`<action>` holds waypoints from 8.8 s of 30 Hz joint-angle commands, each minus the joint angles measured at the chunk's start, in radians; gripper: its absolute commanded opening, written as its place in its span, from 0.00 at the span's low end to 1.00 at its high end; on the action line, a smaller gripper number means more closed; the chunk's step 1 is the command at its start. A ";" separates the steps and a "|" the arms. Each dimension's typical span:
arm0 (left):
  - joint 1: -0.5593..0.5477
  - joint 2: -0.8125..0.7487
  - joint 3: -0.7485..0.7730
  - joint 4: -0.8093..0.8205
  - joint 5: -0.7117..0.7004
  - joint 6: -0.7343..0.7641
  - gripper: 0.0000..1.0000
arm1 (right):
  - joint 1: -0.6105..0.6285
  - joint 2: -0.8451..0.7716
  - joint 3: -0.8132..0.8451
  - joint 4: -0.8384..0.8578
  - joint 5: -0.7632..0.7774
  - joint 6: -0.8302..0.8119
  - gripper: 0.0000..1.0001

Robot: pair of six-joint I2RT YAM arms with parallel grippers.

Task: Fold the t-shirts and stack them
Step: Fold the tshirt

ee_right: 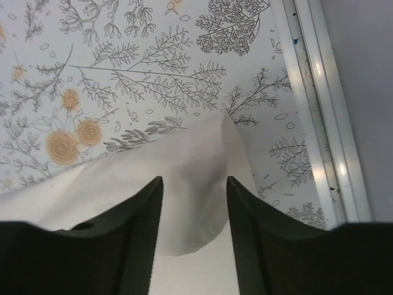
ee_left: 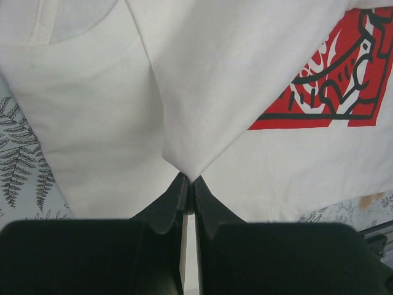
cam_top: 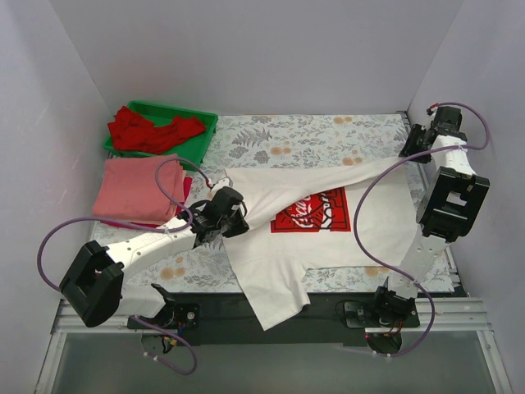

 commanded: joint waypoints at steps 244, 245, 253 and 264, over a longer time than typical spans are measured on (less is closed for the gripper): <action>-0.278 0.095 -0.095 -0.343 -0.114 -0.286 0.45 | 0.209 -0.930 -1.057 0.241 0.147 0.221 0.98; -0.276 0.115 -0.087 -0.346 -0.115 -0.286 0.38 | 0.208 -0.936 -1.058 0.239 0.147 0.224 0.98; -0.276 0.135 -0.089 -0.332 -0.163 -0.308 0.09 | 0.196 -1.034 -1.104 0.221 0.290 0.331 0.98; -0.272 0.016 -0.098 -0.291 -0.269 -0.282 0.00 | 0.185 -1.240 -1.250 0.063 0.287 0.469 0.98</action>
